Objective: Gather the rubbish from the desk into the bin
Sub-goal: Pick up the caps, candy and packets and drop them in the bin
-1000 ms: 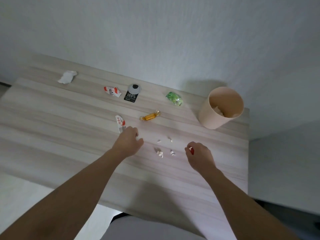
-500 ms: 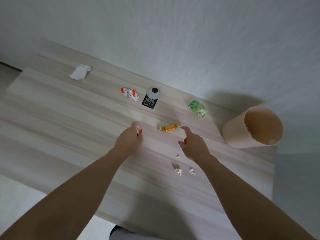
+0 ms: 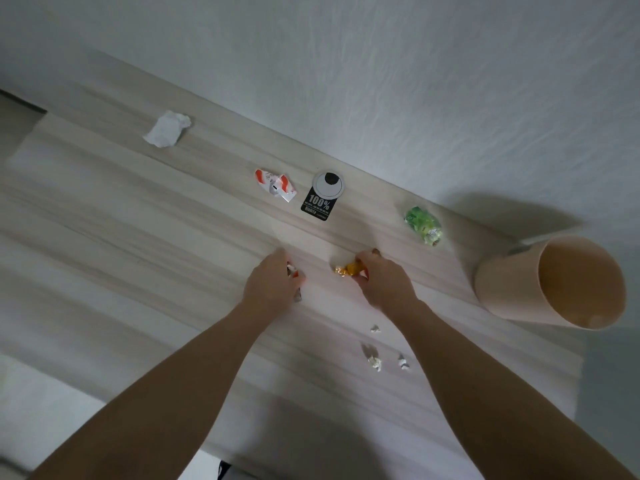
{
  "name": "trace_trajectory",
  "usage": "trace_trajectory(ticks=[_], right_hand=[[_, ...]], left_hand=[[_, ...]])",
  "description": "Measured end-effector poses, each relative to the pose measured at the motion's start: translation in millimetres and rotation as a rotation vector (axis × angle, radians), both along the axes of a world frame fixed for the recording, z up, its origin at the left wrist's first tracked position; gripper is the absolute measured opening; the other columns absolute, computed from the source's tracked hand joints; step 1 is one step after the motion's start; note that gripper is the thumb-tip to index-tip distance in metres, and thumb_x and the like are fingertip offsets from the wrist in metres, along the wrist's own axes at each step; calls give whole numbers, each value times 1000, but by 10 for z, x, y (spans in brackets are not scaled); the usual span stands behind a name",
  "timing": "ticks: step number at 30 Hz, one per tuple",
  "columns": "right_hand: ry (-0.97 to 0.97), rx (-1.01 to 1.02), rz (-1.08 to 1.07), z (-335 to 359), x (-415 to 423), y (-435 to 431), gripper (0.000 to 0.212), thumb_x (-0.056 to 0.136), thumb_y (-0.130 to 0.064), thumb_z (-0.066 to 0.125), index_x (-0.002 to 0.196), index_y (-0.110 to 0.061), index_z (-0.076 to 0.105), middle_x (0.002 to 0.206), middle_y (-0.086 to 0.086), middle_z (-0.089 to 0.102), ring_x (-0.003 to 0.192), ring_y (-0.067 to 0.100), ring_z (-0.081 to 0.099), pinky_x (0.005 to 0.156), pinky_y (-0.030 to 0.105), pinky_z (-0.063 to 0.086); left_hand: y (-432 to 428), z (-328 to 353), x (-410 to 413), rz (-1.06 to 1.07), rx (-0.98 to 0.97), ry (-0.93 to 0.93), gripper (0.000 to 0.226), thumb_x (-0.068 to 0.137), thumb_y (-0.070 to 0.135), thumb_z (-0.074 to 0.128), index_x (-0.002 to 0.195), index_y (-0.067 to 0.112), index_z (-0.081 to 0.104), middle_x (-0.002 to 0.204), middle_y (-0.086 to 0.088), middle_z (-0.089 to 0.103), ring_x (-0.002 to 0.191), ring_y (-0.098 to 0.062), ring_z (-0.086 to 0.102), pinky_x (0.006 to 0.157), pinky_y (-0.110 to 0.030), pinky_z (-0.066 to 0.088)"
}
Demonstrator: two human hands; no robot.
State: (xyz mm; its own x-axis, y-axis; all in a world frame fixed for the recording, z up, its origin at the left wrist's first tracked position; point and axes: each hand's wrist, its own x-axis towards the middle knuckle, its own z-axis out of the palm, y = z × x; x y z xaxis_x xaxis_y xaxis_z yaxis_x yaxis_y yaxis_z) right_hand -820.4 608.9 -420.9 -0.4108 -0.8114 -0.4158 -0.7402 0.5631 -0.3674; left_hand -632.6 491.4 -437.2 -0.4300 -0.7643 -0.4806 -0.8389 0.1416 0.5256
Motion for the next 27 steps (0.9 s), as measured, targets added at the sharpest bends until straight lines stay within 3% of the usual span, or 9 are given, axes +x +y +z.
trace_trajectory(ticks=[4, 7, 10, 14, 17, 23, 27], right_hand=[[13, 23, 17, 13, -3, 14, 13, 93, -34, 58, 102, -26, 55, 91, 2, 63, 78, 25, 61, 73, 41, 54], [19, 31, 30, 58, -36, 59, 16, 94, -38, 54, 98, -23, 56, 85, 1, 63, 75, 24, 59, 69, 39, 52], [19, 56, 12, 135, -62, 136, 20, 93, -40, 55, 91, -21, 57, 79, 2, 61, 74, 24, 57, 67, 37, 50], [16, 58, -23, 290, -48, 275, 31, 91, -48, 54, 81, -19, 54, 73, 0, 57, 69, 20, 54, 64, 34, 46], [45, 29, -74, 434, -23, 423, 34, 89, -50, 54, 72, -20, 48, 69, -2, 52, 63, 16, 49, 60, 30, 42], [46, -1, -207, 760, 13, 862, 28, 87, -45, 57, 73, -22, 51, 67, -2, 57, 64, 16, 56, 65, 37, 55], [50, -67, -257, 1009, -41, 1233, 21, 89, -37, 59, 78, -21, 50, 70, -3, 55, 62, 11, 50, 53, 26, 38]], left_hand=[[9, -30, 21, -134, -87, -33, 22, 88, 31, 57, 88, 11, 49, 89, -5, 54, 81, -26, 54, 73, -38, 43], [13, -25, 49, -176, -100, -32, 20, 92, 28, 54, 85, 11, 47, 88, -4, 45, 83, -27, 50, 76, -39, 40], [35, -23, 77, -172, -94, -6, 20, 92, 26, 50, 78, 12, 45, 89, -7, 51, 86, -29, 52, 75, -38, 41], [85, 99, 78, -189, -108, -18, 11, 89, 17, 51, 90, 6, 53, 88, -16, 62, 85, -35, 56, 73, -38, 40], [161, 248, 49, -208, -120, 51, 6, 85, 14, 53, 89, 10, 53, 78, -13, 67, 79, -35, 62, 70, -39, 49], [444, 617, -126, -297, -203, 121, 4, 86, 12, 58, 87, 14, 55, 74, -1, 60, 71, -26, 60, 63, -32, 46], [732, 896, -291, -296, -184, 127, 5, 86, 15, 57, 86, 18, 53, 70, 4, 55, 65, -21, 59, 56, -29, 44]])
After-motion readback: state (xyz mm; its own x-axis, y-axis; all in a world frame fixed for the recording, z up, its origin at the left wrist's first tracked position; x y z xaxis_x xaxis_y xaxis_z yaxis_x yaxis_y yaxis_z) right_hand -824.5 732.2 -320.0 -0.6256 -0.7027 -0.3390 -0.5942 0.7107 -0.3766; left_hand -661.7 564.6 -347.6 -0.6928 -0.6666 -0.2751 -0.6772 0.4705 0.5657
